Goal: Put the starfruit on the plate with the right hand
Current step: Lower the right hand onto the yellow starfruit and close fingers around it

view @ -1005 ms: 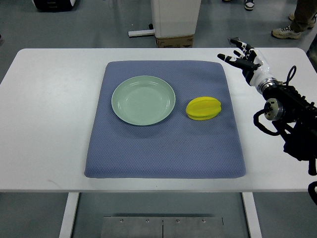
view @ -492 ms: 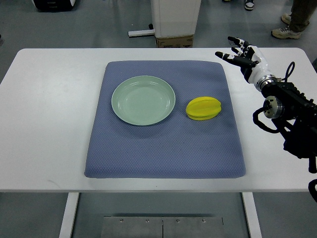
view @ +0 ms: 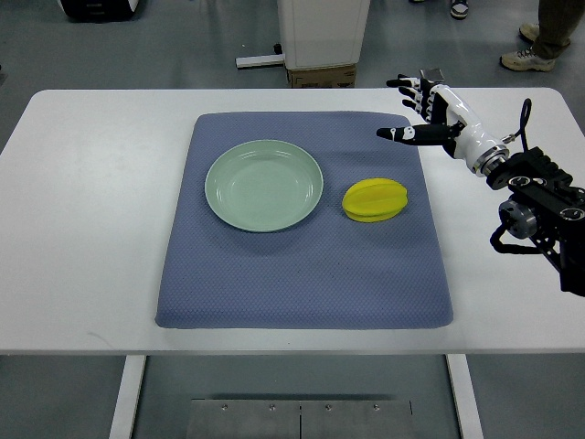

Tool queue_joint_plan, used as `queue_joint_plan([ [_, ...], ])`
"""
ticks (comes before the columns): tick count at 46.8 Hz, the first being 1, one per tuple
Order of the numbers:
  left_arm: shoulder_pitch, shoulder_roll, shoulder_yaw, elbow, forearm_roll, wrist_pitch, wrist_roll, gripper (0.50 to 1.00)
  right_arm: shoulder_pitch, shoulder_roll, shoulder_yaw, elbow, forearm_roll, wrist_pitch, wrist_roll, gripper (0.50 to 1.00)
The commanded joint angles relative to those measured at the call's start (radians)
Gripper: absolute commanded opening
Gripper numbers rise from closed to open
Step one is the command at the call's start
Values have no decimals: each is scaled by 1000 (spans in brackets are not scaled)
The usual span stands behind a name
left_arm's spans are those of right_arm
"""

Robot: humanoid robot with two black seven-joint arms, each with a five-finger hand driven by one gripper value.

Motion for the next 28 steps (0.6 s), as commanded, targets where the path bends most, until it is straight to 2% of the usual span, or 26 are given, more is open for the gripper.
queue_joint_plan([
  [1,0,0,0,0,0,0,0,1000,-5,-30,-11,36,-45,20,26,1000],
  [6,0,0,0,0,0,0,0,1000,-6,-45,-27,79,-68,30,63,1000],
  [28,0,0,0,0,0,0,0,1000,-9,-44,-198,85,-213,11,63,995],
])
